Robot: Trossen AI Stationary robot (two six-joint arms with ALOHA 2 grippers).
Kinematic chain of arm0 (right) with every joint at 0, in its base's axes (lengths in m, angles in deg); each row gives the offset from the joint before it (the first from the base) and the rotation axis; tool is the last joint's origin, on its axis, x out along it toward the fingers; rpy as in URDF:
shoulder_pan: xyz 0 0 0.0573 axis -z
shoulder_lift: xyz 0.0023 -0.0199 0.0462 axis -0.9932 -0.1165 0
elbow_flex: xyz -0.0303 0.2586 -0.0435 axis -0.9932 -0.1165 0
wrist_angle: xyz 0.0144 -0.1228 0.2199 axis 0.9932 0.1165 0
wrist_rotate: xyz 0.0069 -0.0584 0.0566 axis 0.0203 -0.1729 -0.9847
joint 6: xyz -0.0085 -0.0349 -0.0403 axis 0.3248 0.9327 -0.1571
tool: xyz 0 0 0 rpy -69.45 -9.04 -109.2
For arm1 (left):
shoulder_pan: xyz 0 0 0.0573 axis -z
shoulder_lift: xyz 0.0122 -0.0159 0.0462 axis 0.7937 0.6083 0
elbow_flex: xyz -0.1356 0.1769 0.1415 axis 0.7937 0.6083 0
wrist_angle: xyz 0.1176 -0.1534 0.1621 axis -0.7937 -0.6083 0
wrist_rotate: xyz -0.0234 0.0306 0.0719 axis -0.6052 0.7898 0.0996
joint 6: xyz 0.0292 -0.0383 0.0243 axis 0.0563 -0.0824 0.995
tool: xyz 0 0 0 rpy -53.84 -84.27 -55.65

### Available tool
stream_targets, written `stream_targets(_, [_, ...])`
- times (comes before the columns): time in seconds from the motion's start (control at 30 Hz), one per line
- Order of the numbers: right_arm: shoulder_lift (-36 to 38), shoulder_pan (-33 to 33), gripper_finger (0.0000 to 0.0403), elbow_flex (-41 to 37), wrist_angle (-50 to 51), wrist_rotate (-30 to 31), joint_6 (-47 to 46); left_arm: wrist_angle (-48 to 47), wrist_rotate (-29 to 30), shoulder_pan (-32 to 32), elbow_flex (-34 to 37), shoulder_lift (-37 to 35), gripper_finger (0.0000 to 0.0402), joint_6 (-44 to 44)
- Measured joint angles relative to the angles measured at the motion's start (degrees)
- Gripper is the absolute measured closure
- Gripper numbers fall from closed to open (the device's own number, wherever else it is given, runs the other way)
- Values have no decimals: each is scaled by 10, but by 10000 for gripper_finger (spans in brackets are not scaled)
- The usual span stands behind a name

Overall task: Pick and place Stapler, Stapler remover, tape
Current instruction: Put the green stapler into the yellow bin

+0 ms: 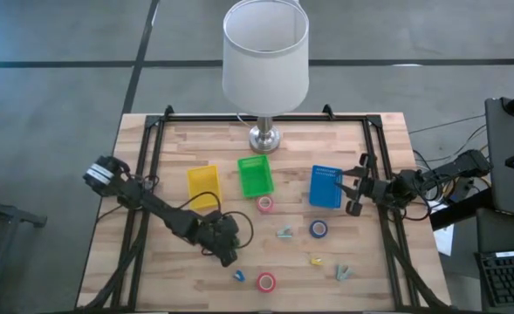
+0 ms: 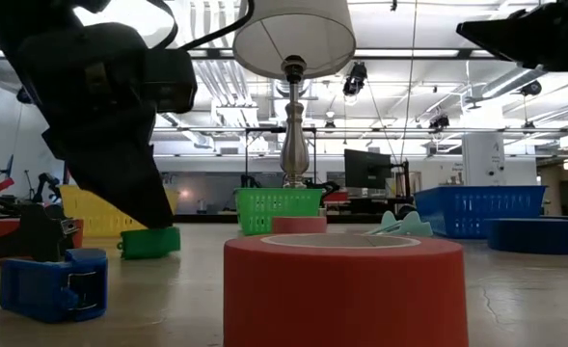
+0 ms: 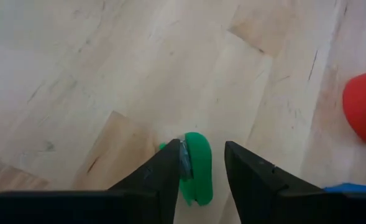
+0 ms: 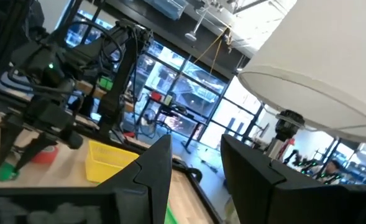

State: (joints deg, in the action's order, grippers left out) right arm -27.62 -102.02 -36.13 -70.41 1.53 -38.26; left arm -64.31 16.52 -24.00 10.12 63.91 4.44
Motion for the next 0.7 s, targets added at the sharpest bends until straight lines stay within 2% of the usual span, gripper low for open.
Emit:
stream_targets(0.4, [0,0,267,0,0,0,54,-5,19,3,-10,10,242,2])
stream_targets(0.57, [0,0,272,0,0,0,51,2,24,3,-11,30,255,4])
stream_targets(0.7, [0,0,275,0,0,0,47,-2,25,3,-11,37,283,17])
